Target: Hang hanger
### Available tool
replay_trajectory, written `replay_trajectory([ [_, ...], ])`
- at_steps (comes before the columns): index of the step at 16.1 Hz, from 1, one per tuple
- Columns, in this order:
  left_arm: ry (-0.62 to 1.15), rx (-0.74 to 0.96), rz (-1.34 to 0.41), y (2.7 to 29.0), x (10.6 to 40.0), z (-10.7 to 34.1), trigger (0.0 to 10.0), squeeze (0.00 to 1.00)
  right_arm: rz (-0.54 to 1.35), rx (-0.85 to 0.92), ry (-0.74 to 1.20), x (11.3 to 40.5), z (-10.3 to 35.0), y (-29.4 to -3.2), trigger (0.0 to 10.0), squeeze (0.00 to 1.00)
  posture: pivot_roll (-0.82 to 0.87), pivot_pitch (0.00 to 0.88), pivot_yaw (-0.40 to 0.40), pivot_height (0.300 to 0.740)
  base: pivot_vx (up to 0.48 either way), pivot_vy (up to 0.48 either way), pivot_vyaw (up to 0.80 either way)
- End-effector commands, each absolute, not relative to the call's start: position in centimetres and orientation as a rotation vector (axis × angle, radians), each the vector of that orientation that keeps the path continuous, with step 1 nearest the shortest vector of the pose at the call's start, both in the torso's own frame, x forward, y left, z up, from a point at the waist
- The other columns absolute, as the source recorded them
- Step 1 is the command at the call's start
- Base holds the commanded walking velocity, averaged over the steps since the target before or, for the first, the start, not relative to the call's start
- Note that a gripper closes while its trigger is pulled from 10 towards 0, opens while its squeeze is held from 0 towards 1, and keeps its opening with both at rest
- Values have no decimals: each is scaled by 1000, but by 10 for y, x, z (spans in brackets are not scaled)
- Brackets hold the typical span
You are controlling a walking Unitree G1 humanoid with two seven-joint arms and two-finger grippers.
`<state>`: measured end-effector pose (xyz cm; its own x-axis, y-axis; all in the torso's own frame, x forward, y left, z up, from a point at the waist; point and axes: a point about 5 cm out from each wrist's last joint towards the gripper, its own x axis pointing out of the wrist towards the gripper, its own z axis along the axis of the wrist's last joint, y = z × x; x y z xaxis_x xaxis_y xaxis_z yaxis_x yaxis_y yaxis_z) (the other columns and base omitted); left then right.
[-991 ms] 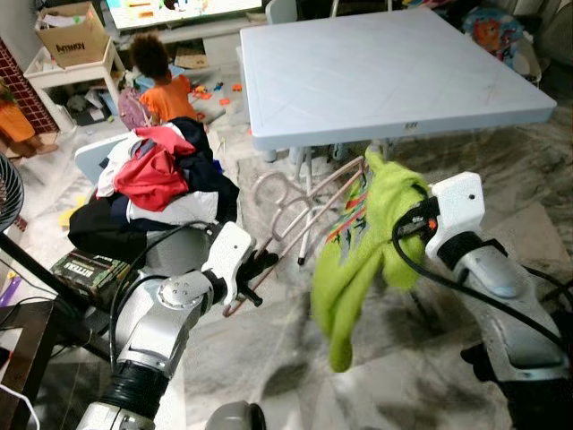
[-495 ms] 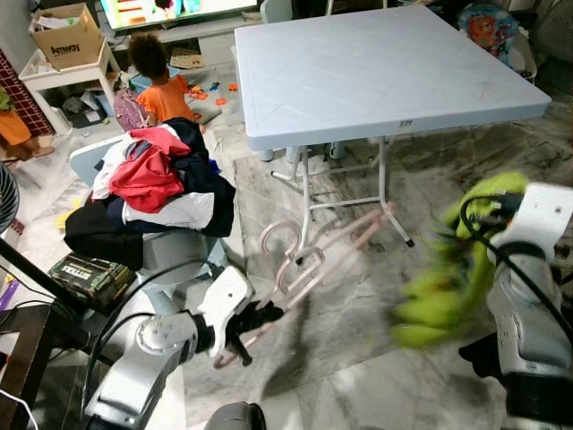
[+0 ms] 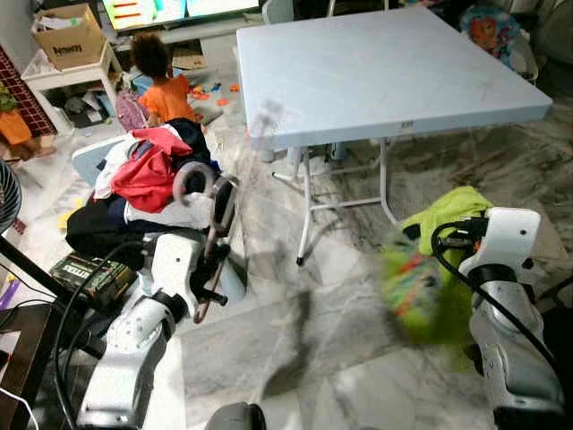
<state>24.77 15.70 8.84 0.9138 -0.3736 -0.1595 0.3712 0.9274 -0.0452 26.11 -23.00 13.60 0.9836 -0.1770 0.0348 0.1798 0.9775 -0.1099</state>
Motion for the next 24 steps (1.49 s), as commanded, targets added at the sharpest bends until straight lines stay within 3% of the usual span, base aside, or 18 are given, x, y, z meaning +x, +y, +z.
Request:
replay_trajectory([
  [1,122,-9,-370,157,249,97,10000,0,-140,-113,-70,261,146,-222,9333,0,-37,0,69,740,240,0,0],
  [2,113,-21,-369,154,249,99,10000,0,-135,-122,-65,261,145,-221,10000,0,-37,0,69,740,270,0,0],
  [9,83,-66,-360,146,254,106,10000,0,-96,-127,-95,265,153,-217,10000,0,-35,0,63,740,319,0,0],
  [24,16,-38,-290,151,263,117,10000,0,-22,-162,-164,272,168,-211,10000,0,-34,0,56,740,480,0,0],
])
